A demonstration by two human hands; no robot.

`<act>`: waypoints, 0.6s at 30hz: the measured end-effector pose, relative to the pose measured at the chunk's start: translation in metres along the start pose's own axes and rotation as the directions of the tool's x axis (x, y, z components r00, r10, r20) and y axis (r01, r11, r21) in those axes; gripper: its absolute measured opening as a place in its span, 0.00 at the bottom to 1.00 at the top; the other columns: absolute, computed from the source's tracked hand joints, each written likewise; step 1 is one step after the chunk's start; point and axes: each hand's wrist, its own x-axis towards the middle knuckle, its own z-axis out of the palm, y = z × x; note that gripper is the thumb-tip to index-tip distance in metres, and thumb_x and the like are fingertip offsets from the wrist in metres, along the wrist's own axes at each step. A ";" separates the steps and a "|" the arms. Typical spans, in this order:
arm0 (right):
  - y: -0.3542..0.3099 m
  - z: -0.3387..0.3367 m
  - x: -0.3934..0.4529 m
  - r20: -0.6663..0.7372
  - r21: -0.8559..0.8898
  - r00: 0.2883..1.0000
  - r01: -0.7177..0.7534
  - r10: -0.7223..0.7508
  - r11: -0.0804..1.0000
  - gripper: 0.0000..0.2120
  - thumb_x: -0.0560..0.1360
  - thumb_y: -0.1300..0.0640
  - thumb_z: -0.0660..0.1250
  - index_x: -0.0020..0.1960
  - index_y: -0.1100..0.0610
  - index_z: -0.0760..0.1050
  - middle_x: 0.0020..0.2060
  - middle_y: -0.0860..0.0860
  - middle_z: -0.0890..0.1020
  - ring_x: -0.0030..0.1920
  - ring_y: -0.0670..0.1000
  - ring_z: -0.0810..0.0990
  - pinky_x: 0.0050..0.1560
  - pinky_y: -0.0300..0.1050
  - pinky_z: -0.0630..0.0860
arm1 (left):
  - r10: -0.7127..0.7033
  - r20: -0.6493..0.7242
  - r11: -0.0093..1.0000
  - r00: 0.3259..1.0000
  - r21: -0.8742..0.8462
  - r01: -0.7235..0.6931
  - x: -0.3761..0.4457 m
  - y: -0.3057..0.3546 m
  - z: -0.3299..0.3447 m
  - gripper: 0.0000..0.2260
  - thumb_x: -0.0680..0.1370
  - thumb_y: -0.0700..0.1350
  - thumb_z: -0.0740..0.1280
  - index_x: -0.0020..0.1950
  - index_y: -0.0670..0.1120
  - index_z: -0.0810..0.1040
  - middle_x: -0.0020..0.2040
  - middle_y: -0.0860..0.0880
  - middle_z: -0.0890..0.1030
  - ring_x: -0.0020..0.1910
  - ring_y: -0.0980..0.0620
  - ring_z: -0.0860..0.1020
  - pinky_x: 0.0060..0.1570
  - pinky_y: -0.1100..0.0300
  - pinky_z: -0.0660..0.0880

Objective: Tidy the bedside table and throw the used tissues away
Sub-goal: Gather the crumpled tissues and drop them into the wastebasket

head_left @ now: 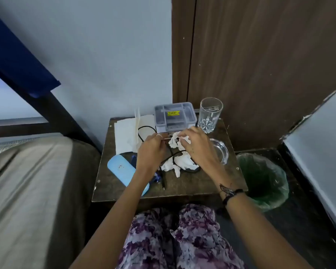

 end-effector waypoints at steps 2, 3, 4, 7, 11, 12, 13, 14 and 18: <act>0.003 0.000 -0.009 0.000 -0.003 0.997 -0.080 0.080 0.997 0.07 0.75 0.57 0.66 0.52 0.56 0.80 0.47 0.52 0.80 0.49 0.51 0.77 0.40 0.40 0.68 | -0.029 -0.023 0.999 0.999 -0.032 0.028 -0.006 -0.007 0.008 0.12 0.78 0.38 0.58 0.57 0.43 0.78 0.52 0.42 0.80 0.52 0.43 0.76 0.46 0.49 0.76; 0.005 0.004 -0.014 0.027 -0.009 0.993 -0.115 0.115 0.993 0.07 0.75 0.56 0.67 0.50 0.56 0.80 0.45 0.51 0.80 0.47 0.51 0.77 0.39 0.41 0.69 | -0.040 -0.022 0.998 0.999 -0.040 0.039 -0.011 -0.010 0.014 0.11 0.78 0.39 0.58 0.56 0.43 0.78 0.51 0.42 0.80 0.52 0.43 0.77 0.45 0.49 0.76; 0.006 0.008 -0.019 0.063 -0.022 0.986 -0.154 0.155 0.988 0.07 0.75 0.55 0.67 0.49 0.56 0.81 0.44 0.51 0.80 0.46 0.51 0.78 0.39 0.41 0.70 | -0.055 -0.015 0.997 0.998 -0.046 0.054 -0.016 -0.012 0.019 0.10 0.78 0.40 0.59 0.55 0.43 0.77 0.50 0.43 0.80 0.50 0.43 0.77 0.44 0.50 0.76; 0.011 0.025 -0.029 0.135 -0.050 0.970 -0.199 0.204 0.979 0.08 0.74 0.53 0.68 0.51 0.56 0.81 0.47 0.51 0.81 0.44 0.51 0.80 0.40 0.39 0.73 | -0.108 -0.033 0.987 0.994 -0.123 0.103 -0.023 -0.014 0.031 0.01 0.77 0.41 0.62 0.47 0.44 0.72 0.46 0.47 0.78 0.44 0.47 0.76 0.39 0.51 0.74; 0.017 0.043 -0.034 0.084 -0.148 0.979 -0.173 0.187 0.974 0.14 0.71 0.53 0.71 0.56 0.55 0.78 0.49 0.53 0.79 0.50 0.53 0.79 0.52 0.49 0.76 | -0.184 -0.060 0.960 0.981 -0.225 0.166 -0.034 -0.015 0.041 0.07 0.76 0.42 0.65 0.41 0.43 0.69 0.40 0.49 0.74 0.37 0.51 0.72 0.37 0.59 0.69; 0.017 0.047 -0.035 0.065 -0.191 0.982 -0.159 0.175 0.969 0.16 0.71 0.53 0.71 0.57 0.55 0.77 0.49 0.53 0.79 0.51 0.54 0.79 0.53 0.50 0.76 | -0.198 -0.068 0.951 0.978 -0.254 0.175 -0.038 -0.013 0.043 0.08 0.77 0.43 0.65 0.40 0.43 0.68 0.39 0.49 0.74 0.36 0.51 0.72 0.36 0.61 0.67; 0.018 0.051 -0.035 0.044 -0.228 0.986 -0.150 0.164 0.962 0.17 0.71 0.53 0.71 0.58 0.56 0.77 0.49 0.54 0.79 0.51 0.55 0.78 0.52 0.51 0.76 | -0.208 -0.070 0.944 0.976 -0.277 0.182 -0.041 -0.012 0.046 0.08 0.77 0.43 0.65 0.41 0.43 0.68 0.39 0.49 0.74 0.36 0.52 0.72 0.35 0.63 0.65; 0.018 0.053 -0.036 0.023 -0.252 0.987 -0.148 0.159 0.956 0.17 0.71 0.53 0.71 0.58 0.56 0.77 0.48 0.54 0.79 0.51 0.56 0.78 0.52 0.51 0.75 | -0.212 -0.067 0.939 0.975 -0.291 0.184 -0.045 -0.011 0.049 0.08 0.77 0.43 0.65 0.42 0.44 0.68 0.41 0.50 0.74 0.37 0.52 0.73 0.35 0.65 0.64; 0.020 0.059 -0.036 -0.055 -0.277 0.990 -0.141 0.130 0.951 0.12 0.71 0.54 0.71 0.52 0.58 0.80 0.44 0.55 0.78 0.47 0.56 0.78 0.49 0.51 0.75 | -0.154 -0.042 0.967 0.987 -0.212 0.141 -0.051 -0.011 0.061 0.11 0.78 0.42 0.63 0.59 0.43 0.74 0.58 0.48 0.75 0.53 0.49 0.77 0.47 0.61 0.72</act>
